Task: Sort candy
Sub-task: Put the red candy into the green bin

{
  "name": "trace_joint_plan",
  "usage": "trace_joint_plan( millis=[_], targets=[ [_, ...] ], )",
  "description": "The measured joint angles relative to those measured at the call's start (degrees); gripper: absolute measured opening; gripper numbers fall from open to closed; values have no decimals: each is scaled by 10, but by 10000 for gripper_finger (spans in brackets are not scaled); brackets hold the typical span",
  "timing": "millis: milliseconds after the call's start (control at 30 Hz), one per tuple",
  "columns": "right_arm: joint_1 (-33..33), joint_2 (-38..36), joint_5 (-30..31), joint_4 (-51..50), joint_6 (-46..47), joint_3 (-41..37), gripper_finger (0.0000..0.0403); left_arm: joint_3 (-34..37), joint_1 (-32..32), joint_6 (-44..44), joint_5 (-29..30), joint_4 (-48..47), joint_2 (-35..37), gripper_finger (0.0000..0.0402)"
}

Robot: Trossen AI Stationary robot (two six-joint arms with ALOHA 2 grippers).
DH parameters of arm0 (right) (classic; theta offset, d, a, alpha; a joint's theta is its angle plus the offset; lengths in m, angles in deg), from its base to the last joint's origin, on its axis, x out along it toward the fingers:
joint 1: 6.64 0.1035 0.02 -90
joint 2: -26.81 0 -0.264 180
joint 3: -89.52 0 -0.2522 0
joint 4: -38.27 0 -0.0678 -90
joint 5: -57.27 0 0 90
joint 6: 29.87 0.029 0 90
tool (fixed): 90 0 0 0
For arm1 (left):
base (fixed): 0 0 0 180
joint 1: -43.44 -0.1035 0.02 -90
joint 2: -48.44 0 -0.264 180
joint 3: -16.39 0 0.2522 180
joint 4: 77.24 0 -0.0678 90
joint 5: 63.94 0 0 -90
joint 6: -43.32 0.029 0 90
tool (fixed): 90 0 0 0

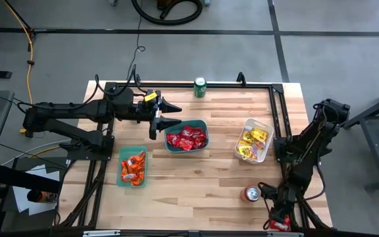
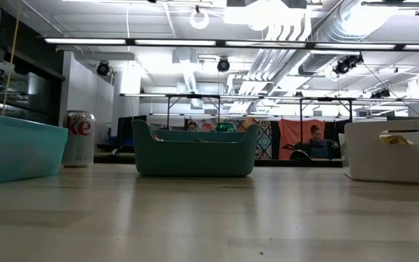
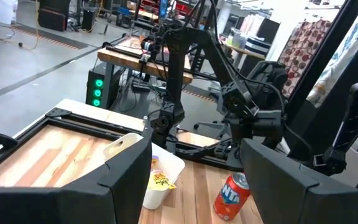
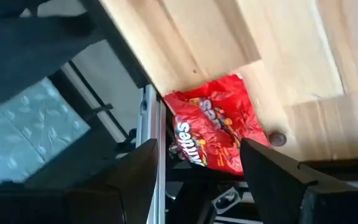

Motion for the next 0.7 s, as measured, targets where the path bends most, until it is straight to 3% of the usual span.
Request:
trace_joint_plan(
  millis=[167,467,700],
  targets=[
    [20,0,6,6,-72,0,224,0,0,0,3,0,0,232],
    [70,0,112,3,-119,0,224,0,0,0,29,0,0,232],
    [80,20,115,6,-118,0,224,0,0,5,31,0,0,232]
  ],
)
